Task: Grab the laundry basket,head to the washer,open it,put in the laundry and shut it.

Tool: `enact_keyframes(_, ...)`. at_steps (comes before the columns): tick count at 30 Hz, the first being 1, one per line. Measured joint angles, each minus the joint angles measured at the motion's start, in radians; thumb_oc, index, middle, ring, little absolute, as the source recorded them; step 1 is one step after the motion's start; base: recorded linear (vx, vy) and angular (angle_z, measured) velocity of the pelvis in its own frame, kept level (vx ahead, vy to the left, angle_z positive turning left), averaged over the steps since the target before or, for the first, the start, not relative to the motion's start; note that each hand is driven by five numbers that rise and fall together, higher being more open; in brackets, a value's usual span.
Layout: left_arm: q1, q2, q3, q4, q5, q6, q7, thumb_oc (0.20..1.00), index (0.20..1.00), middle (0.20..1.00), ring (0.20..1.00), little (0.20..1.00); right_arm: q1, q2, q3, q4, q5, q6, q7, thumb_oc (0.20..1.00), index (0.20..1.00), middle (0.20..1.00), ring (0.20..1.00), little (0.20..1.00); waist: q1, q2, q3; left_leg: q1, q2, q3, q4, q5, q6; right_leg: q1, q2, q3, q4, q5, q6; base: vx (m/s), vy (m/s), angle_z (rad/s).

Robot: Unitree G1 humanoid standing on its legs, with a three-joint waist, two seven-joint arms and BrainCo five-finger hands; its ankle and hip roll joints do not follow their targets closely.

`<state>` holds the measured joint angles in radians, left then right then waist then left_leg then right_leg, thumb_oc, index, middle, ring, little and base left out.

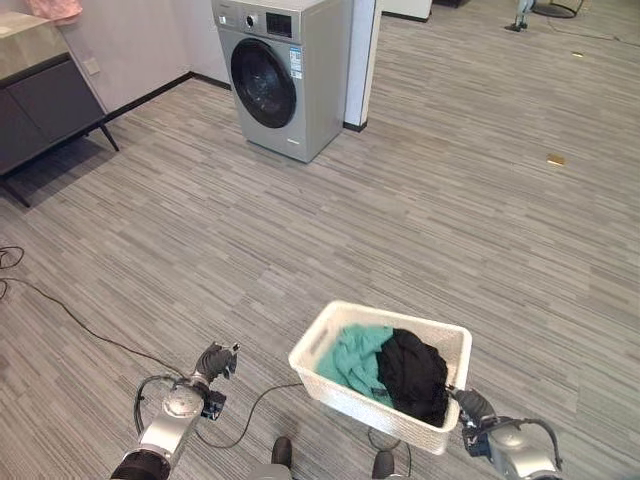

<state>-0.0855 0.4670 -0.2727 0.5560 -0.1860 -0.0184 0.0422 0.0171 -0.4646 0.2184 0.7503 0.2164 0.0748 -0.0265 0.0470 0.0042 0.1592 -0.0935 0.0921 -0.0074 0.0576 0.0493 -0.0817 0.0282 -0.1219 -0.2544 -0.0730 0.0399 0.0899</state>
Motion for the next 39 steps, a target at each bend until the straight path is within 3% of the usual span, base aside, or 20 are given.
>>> enact_keyframes(4,-0.058,0.006,0.021,0.014,-0.002,0.0,0.006,0.2,0.2,0.2,0.2,0.2,-0.011,-0.024,0.0,-0.021,-0.004,0.0,-0.002,0.2,0.2,0.2,0.2,0.2,0.023,-0.039,0.082,-0.161,0.029,-0.008,0.28,0.008,-0.029,-0.019,0.011,-0.014,0.043,-0.018,-0.035,0.18,0.101,0.11)
enact_keyframes(6,-0.079,0.006,0.018,0.015,-0.003,0.0,0.006,0.2,0.2,0.2,0.2,0.2,-0.012,-0.028,-0.002,-0.078,-0.001,0.001,-0.011,0.2,0.2,0.2,0.2,0.2,0.02,-0.063,0.098,-0.173,0.09,0.078,0.12,-0.01,-0.015,0.002,0.018,-0.06,0.0,-0.019,-0.038,0.29,0.291,0.25)
enact_keyframes(8,-0.085,-0.001,0.014,0.013,-0.003,-0.002,0.006,0.2,0.2,0.2,0.2,0.2,-0.022,-0.034,-0.008,-0.098,-0.001,0.0,-0.011,0.2,0.2,0.2,0.2,0.2,0.021,-0.064,0.105,-0.17,0.111,0.082,0.062,-0.004,-0.021,0.004,0.018,-0.059,-0.004,-0.014,-0.044,0.28,0.335,-0.04)
enact_keyframes(11,-0.066,-0.003,0.008,0.012,-0.003,-0.002,0.005,0.2,0.2,0.2,0.2,0.2,-0.025,-0.039,-0.018,-0.162,-0.002,-0.001,-0.012,0.2,0.2,0.2,0.2,0.2,0.024,-0.038,0.099,-0.111,0.076,0.063,0.091,-0.012,-0.013,0.006,-0.008,-0.031,0.036,-0.03,-0.017,0.28,0.393,-0.27)
enact_keyframes(12,-0.063,-0.003,0.007,0.011,-0.003,-0.002,0.004,0.2,0.2,0.2,0.2,0.2,-0.036,-0.042,-0.021,-0.164,-0.002,0.0,-0.014,0.2,0.2,0.2,0.2,0.2,0.024,-0.016,0.089,-0.053,0.039,0.076,0.086,-0.033,0.019,0.003,-0.026,-0.02,0.069,-0.037,-0.005,0.24,0.391,-0.28)
enact_keyframes(13,-0.055,0.001,0.015,0.01,-0.003,-0.002,0.004,0.2,0.2,0.2,0.2,0.2,-0.047,-0.031,-0.021,-0.171,-0.002,0.0,-0.016,0.2,0.2,0.2,0.2,0.2,0.025,-0.025,0.092,-0.023,0.03,0.119,0.051,-0.027,0.031,-0.002,-0.055,-0.009,0.1,-0.046,-0.001,0.27,0.51,-0.38)
enact_keyframes(15,-0.039,0.008,0.024,-0.022,-0.003,-0.002,0.004,0.2,0.2,0.2,0.2,0.2,-0.05,-0.03,-0.021,-0.215,-0.003,-0.001,-0.016,0.2,0.2,0.2,0.2,0.2,0.042,-0.026,0.089,0.003,-0.003,0.166,0.048,-0.041,0.058,-0.016,-0.104,-0.006,0.153,-0.048,-0.046,0.17,0.368,-0.4)
enact_keyframes(17,-0.006,0.018,0.025,-0.066,-0.002,-0.002,-0.007,0.2,0.2,0.2,0.2,0.2,-0.079,-0.031,-0.035,-0.242,-0.016,0.0,-0.021,0.2,0.2,0.2,0.2,0.2,0.05,-0.018,0.084,0.039,-0.043,0.192,0.04,-0.066,0.097,-0.053,-0.18,-0.028,0.296,-0.067,-0.052,0.09,0.233,-0.16)
enact_keyframes(19,-0.008,0.037,0.019,-0.097,-0.002,0.0,-0.013,0.2,0.2,0.2,0.2,0.2,-0.099,-0.035,-0.034,-0.256,-0.02,0.001,-0.017,0.2,0.2,0.2,0.2,0.2,0.05,-0.022,0.075,0.056,-0.081,0.19,0.043,-0.088,0.113,-0.069,-0.199,-0.02,0.342,-0.035,-0.016,0.18,0.335,0.01)
enact_keyframes(21,-0.023,0.078,0.01,-0.11,0.002,0.006,-0.023,0.2,0.2,0.2,0.2,0.2,-0.202,-0.04,0.004,-0.275,-0.026,0.002,-0.017,0.2,0.2,0.2,0.2,0.2,0.05,-0.021,0.069,0.11,-0.098,0.217,0.0,-0.101,0.136,-0.128,-0.256,-0.057,0.489,0.021,0.021,0.27,0.307,-0.24)
enact_keyframes(22,-0.034,0.08,0.011,-0.11,0.007,0.007,-0.025,0.2,0.2,0.2,0.2,0.2,-0.227,-0.042,0.015,-0.282,-0.032,0.002,-0.015,0.2,0.2,0.2,0.2,0.2,0.046,-0.018,0.066,0.153,-0.102,0.22,-0.04,-0.095,0.153,-0.171,-0.261,-0.05,0.558,0.003,0.031,0.12,0.08,-0.31)
enact_keyframes(24,-0.065,0.089,0.007,-0.109,0.008,0.006,-0.025,0.2,0.2,0.2,0.2,0.2,-0.273,-0.045,0.05,-0.284,-0.036,0.001,-0.015,0.2,0.2,0.2,0.2,0.2,0.048,-0.014,0.045,0.18,-0.097,0.237,-0.078,-0.084,0.152,-0.204,-0.212,-0.061,0.495,-0.062,0.041,0.2,0.052,-0.15)
enact_keyframes(26,-0.117,0.088,-0.019,-0.103,0.008,0.008,-0.025,0.2,0.2,0.2,0.2,0.2,-0.299,-0.047,0.056,-0.289,-0.033,-0.005,-0.016,0.2,0.2,0.2,0.2,0.2,0.032,-0.022,0.039,0.18,-0.106,0.226,-0.083,-0.108,0.173,-0.247,-0.169,-0.087,0.429,-0.068,0.048,0.2,0.019,0.1)
enact_keyframes(27,-0.181,0.079,-0.042,-0.075,0.008,0.011,-0.024,0.2,0.2,0.2,0.2,0.2,-0.35,-0.038,0.079,-0.266,-0.014,-0.007,-0.016,0.2,0.2,0.2,0.2,0.2,0.012,-0.012,0.041,0.184,-0.104,0.22,-0.083,-0.096,0.163,-0.266,-0.116,-0.155,0.294,-0.049,0.033,0.47,0.029,0.29)
enact_keyframes(29,-0.242,0.052,-0.064,-0.056,0.008,0.012,-0.024,0.2,0.2,0.2,0.2,0.2,-0.358,-0.033,0.088,-0.266,-0.013,-0.009,-0.015,0.2,0.2,0.2,0.2,0.2,-0.013,-0.007,0.041,0.207,-0.108,0.199,-0.089,-0.114,0.166,-0.293,-0.071,-0.165,0.22,-0.012,0.033,0.45,0.024,0.32)
enact_keyframes(31,-0.418,-0.015,-0.134,0.108,0.011,0.031,-0.013,0.2,0.2,0.2,0.2,0.2,-0.365,-0.028,0.101,-0.255,0.006,-0.01,-0.023,0.2,0.2,0.2,0.2,0.2,-0.032,0.009,0.046,0.235,-0.109,0.156,-0.06,-0.166,0.167,-0.314,-0.013,-0.174,0.121,0.009,0.069,0.33,-0.001,0.47)
enact_keyframes(35,-0.471,-0.028,-0.156,0.087,0.012,0.02,-0.014,0.2,0.2,0.2,0.2,0.2,-0.368,-0.029,0.15,-0.208,0.007,-0.01,-0.03,0.2,0.2,0.2,0.2,0.2,-0.078,-0.011,0.022,0.34,-0.157,0.121,-0.067,-0.227,0.131,-0.295,-0.032,-0.282,0.107,0.024,0.066,0.41,-0.042,0.4)
enact_keyframes(36,-0.47,-0.045,-0.175,0.092,0.011,0.024,-0.007,0.2,0.2,0.2,0.2,0.2,-0.361,-0.043,0.164,-0.176,0.022,-0.007,-0.027,0.2,0.2,0.2,0.2,0.2,-0.086,0.023,-0.001,0.362,-0.135,0.101,-0.069,-0.256,0.111,-0.282,-0.018,-0.276,0.118,0.075,0.0,0.44,-0.097,0.46)
enact_keyframes(38,-0.472,-0.074,-0.183,0.101,0.011,0.024,-0.008,0.2,0.2,0.2,0.2,0.2,-0.348,-0.049,0.168,-0.149,0.036,-0.002,-0.023,0.2,0.2,0.2,0.2,0.2,-0.091,0.059,-0.02,0.368,-0.09,0.096,-0.025,-0.262,0.084,-0.254,0.023,-0.266,0.13,0.076,-0.011,0.42,-0.124,0.36)
enact_keyframes(39,-0.472,-0.084,-0.183,0.107,0.011,0.023,-0.007,0.2,0.2,0.2,0.2,0.2,-0.34,-0.054,0.176,-0.148,0.048,0.012,-0.018,0.2,0.2,0.2,0.2,0.2,-0.089,0.059,-0.022,0.37,-0.069,0.104,0.043,-0.267,0.062,-0.205,0.052,-0.264,0.109,0.097,-0.116,0.36,-0.171,0.26)
